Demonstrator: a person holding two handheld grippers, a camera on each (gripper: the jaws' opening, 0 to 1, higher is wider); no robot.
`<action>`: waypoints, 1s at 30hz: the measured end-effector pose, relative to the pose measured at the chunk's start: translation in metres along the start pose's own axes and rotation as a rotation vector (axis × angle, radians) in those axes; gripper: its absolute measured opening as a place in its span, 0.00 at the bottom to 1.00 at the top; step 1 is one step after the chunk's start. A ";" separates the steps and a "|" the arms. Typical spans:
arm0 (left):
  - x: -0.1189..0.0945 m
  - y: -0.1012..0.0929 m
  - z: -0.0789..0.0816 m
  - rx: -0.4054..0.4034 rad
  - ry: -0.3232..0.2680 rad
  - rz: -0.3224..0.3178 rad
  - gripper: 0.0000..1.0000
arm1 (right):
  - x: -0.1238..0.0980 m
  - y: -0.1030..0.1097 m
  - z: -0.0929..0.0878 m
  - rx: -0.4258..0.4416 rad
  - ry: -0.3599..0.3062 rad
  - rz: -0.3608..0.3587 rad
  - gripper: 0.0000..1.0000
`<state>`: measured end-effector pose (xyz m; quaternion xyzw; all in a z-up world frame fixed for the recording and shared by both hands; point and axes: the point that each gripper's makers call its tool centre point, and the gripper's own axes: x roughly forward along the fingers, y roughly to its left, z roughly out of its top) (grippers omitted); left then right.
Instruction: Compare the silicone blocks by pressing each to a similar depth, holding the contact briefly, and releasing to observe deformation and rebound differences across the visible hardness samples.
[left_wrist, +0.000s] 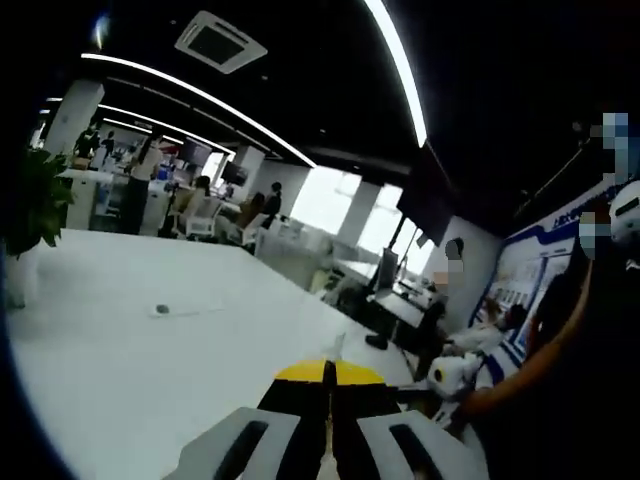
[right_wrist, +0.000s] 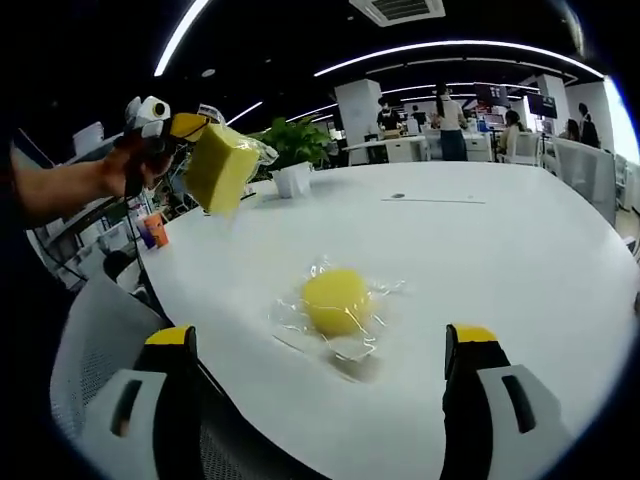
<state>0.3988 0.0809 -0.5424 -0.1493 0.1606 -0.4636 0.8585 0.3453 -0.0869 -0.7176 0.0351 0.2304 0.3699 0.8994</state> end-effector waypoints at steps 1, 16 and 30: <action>0.001 -0.001 0.000 0.002 0.000 -0.004 0.00 | 0.000 0.000 0.000 -0.001 0.001 -0.001 0.96; 0.011 -0.012 -0.006 -0.001 0.001 -0.041 0.00 | -0.004 -0.006 0.005 -0.015 0.004 0.026 0.96; 0.004 -0.023 0.009 -0.009 -0.038 -0.049 0.00 | -0.007 0.011 0.066 -0.042 -0.090 0.185 0.96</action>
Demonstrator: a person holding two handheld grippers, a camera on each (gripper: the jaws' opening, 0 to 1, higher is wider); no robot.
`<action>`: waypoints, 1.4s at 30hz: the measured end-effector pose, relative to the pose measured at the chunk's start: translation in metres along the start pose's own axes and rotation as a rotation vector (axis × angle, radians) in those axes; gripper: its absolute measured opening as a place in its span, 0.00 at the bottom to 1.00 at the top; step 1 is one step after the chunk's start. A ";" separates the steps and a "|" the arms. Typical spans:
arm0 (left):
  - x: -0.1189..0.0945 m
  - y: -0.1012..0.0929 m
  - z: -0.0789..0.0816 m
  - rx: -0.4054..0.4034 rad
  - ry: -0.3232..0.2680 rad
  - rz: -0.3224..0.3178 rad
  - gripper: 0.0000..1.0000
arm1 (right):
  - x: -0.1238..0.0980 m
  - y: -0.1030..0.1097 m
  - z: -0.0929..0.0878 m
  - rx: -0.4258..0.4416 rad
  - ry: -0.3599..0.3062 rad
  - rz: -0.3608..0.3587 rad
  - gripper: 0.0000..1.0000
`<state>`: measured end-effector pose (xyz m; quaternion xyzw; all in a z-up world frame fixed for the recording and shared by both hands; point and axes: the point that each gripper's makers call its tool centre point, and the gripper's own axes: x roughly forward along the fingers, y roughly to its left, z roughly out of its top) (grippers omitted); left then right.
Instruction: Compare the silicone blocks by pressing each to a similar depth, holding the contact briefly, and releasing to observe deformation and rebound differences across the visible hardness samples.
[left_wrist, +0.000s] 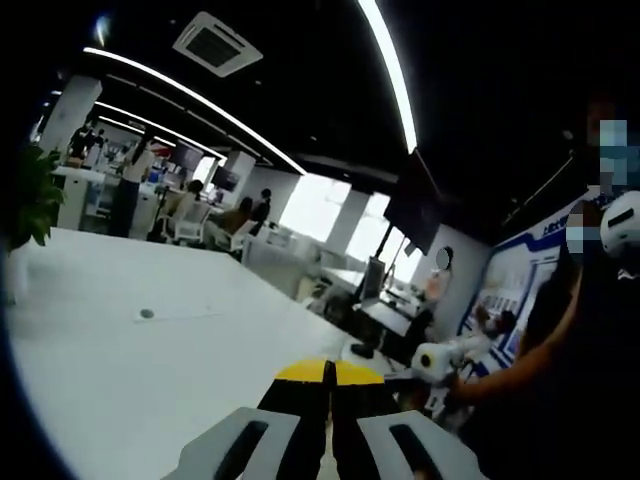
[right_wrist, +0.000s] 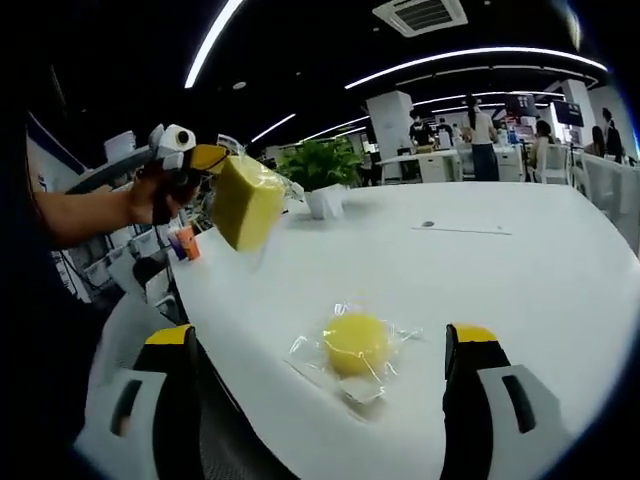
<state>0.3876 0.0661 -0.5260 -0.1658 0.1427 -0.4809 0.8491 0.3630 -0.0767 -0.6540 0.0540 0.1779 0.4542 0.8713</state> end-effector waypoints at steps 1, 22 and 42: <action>0.000 -0.001 0.000 -0.001 0.000 -0.001 0.00 | 0.000 0.001 0.007 -0.013 -0.017 0.016 0.96; 0.006 -0.037 0.000 -0.015 0.005 -0.121 0.00 | 0.033 0.058 0.058 -0.050 -0.065 0.311 0.86; 0.015 -0.062 0.002 -0.057 -0.023 -0.200 0.00 | 0.047 0.085 0.072 0.030 -0.113 0.421 0.58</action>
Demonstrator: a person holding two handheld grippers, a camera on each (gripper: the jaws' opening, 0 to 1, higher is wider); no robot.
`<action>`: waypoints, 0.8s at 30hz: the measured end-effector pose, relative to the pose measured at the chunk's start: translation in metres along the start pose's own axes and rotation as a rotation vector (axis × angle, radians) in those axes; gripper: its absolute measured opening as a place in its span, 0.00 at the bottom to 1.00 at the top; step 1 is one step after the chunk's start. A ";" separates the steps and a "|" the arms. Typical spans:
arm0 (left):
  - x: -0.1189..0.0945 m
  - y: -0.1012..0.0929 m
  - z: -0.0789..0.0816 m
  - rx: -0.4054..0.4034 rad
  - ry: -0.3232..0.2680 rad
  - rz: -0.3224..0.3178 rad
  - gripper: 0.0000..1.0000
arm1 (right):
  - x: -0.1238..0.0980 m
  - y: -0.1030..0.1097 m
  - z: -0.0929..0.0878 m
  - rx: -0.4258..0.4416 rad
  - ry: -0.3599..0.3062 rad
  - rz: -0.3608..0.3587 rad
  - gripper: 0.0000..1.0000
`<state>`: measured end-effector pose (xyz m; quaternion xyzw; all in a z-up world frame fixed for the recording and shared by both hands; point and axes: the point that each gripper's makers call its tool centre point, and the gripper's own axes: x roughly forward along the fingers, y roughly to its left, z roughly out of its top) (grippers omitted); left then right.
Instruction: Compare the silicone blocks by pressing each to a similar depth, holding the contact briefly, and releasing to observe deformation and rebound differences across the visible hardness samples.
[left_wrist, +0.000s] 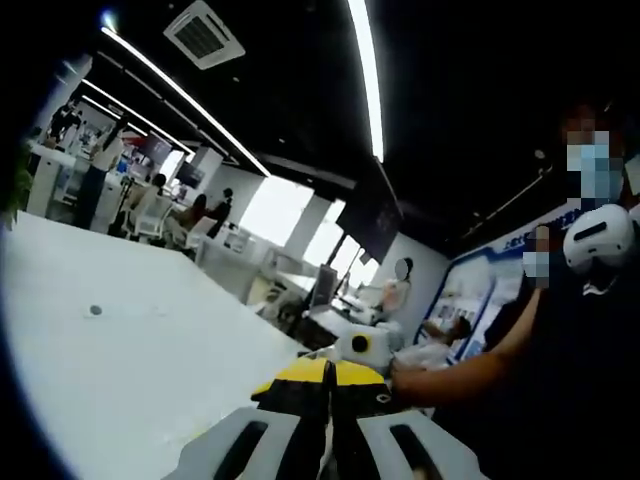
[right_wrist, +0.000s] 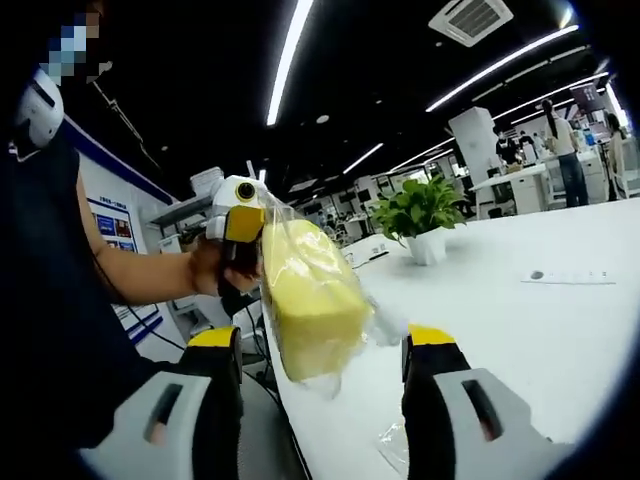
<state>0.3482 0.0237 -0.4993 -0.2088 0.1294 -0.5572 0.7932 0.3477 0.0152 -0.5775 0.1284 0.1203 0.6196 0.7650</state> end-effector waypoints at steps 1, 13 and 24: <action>0.000 0.000 -0.001 0.000 0.000 0.000 0.00 | 0.001 0.002 0.001 -0.002 -0.004 0.009 0.55; -0.002 0.000 -0.001 -0.021 -0.018 -0.003 0.00 | 0.006 0.010 0.005 0.020 -0.015 0.045 0.29; -0.012 0.010 0.003 -0.019 -0.061 0.051 0.00 | 0.007 0.012 0.014 0.031 0.002 0.047 0.20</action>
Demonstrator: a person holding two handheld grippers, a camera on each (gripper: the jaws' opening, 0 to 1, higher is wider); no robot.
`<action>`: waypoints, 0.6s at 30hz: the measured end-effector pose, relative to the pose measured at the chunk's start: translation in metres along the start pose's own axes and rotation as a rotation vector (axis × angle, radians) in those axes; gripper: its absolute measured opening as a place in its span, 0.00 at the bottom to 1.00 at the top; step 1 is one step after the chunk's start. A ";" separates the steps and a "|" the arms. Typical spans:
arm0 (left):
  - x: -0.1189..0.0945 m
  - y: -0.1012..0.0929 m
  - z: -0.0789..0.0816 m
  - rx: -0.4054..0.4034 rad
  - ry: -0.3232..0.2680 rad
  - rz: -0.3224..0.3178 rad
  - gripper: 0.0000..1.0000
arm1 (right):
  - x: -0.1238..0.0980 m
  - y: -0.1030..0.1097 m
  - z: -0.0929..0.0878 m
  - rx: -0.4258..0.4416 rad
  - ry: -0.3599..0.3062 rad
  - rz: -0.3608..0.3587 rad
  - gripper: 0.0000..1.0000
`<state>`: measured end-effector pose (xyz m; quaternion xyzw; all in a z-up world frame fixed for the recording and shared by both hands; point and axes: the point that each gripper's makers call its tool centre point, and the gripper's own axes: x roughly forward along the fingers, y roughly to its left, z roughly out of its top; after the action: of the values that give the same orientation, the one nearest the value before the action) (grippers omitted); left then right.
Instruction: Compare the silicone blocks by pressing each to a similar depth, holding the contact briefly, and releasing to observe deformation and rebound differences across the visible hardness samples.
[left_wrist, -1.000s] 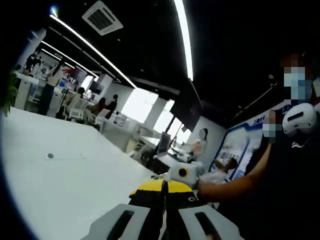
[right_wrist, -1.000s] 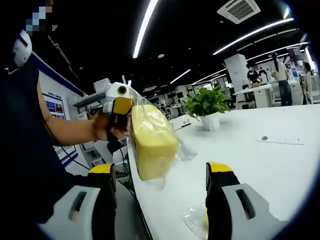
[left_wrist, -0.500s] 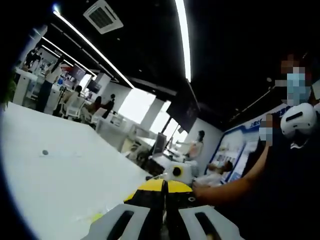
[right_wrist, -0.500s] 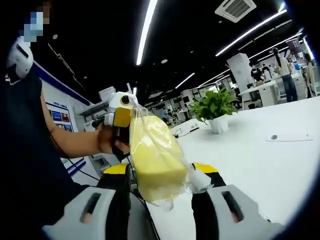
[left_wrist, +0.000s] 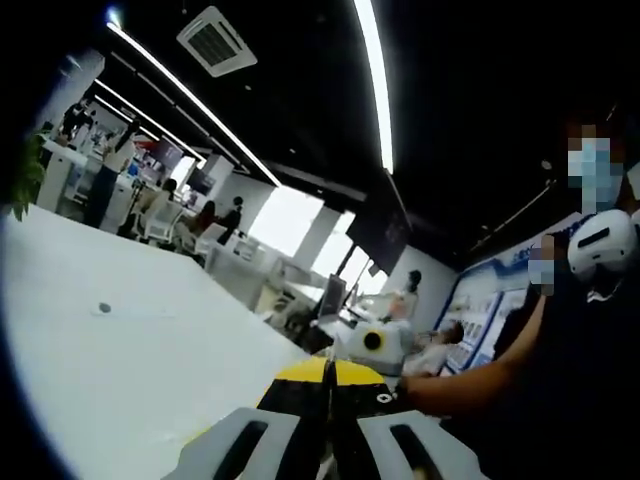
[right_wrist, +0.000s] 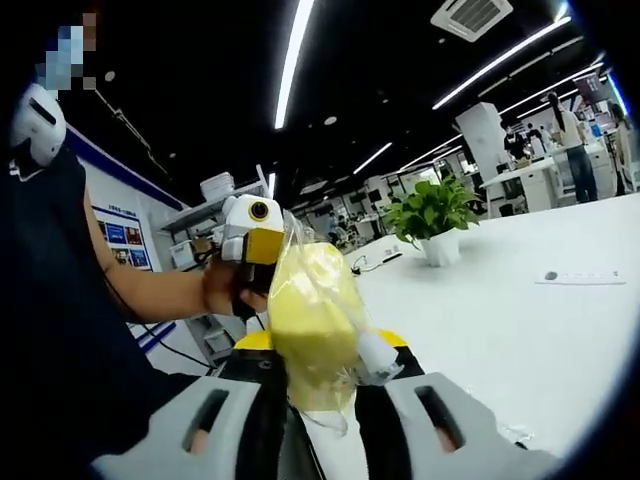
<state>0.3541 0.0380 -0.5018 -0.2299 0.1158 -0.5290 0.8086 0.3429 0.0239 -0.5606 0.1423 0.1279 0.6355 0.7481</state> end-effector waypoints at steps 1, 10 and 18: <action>0.000 0.000 0.000 0.001 -0.001 0.001 0.00 | 0.001 -0.001 0.000 0.001 0.004 -0.001 0.19; -0.003 0.002 -0.008 0.057 0.004 0.019 0.00 | 0.000 0.001 -0.009 0.007 0.058 0.003 0.14; -0.001 0.000 -0.015 0.078 0.006 0.011 0.00 | -0.006 0.003 -0.015 0.027 0.084 0.017 0.10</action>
<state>0.3473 0.0351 -0.5152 -0.1962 0.0988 -0.5293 0.8195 0.3337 0.0194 -0.5730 0.1267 0.1664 0.6453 0.7348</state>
